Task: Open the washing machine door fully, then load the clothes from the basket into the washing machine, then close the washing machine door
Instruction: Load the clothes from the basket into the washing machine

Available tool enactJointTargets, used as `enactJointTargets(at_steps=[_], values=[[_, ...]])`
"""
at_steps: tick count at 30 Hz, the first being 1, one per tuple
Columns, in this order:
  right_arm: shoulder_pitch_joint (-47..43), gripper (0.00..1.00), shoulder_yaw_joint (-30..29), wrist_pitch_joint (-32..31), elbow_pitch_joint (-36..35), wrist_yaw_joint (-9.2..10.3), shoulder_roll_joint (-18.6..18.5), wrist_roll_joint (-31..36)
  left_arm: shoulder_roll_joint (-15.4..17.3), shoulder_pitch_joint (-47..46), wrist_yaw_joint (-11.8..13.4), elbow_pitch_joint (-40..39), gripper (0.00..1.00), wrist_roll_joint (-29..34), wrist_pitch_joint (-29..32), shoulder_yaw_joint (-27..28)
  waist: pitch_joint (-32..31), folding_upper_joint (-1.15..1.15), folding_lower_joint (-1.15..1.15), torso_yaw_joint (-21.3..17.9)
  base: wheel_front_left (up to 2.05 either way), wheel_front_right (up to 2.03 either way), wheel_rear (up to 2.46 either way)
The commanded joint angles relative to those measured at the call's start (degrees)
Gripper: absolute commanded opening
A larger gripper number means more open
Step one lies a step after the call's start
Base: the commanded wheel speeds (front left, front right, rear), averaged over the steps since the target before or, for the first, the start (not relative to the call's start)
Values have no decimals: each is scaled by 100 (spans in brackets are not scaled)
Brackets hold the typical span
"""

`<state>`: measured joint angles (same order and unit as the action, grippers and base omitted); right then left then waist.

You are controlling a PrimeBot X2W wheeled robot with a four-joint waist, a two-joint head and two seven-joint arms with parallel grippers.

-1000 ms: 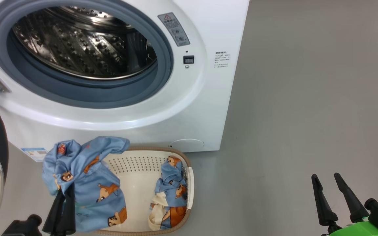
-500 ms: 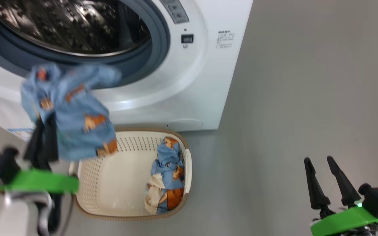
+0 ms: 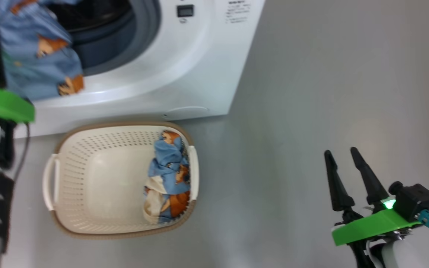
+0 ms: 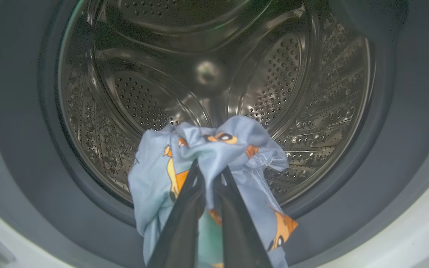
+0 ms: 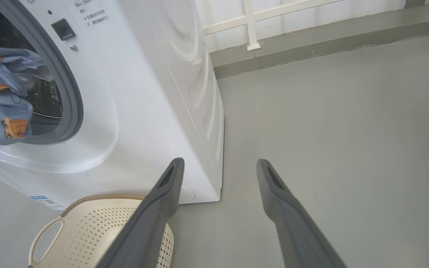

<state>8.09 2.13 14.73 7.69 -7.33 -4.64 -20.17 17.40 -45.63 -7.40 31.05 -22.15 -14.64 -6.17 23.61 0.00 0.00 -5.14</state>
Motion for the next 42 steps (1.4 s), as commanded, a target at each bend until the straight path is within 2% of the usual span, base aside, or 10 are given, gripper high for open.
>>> enactJointTargets(at_steps=[1,7,11,12,13,14,27,42], values=[[74,100,189,27,-136,-16,33,42,338,-336,-9,72,0,-37,-36,117,305,0,0,-309,0,0,0],[189,100,321,27,-136,-16,120,8,586,-1137,-9,841,0,-254,-36,-160,564,0,0,-583,0,0,0],[254,100,382,27,-166,-16,151,3,783,-1633,-9,829,0,-203,-36,-30,742,0,0,-696,0,0,0],[273,100,392,27,-174,-16,156,0,808,-1714,-9,782,4,-130,-36,42,783,0,0,-714,0,0,0],[291,100,398,27,-179,-16,160,-3,826,-1772,-9,724,44,-31,-36,103,816,0,0,-728,0,0,0],[307,100,406,27,-181,-16,163,-7,830,-1801,-9,724,100,46,-36,173,846,0,0,-743,0,0,0],[397,100,403,27,-156,-16,175,-25,636,-1664,-9,904,100,362,-36,361,911,0,0,-665,0,0,0],[242,100,302,27,-87,-16,83,128,32,-352,-9,563,100,544,-36,573,432,0,0,-287,0,0,0]])
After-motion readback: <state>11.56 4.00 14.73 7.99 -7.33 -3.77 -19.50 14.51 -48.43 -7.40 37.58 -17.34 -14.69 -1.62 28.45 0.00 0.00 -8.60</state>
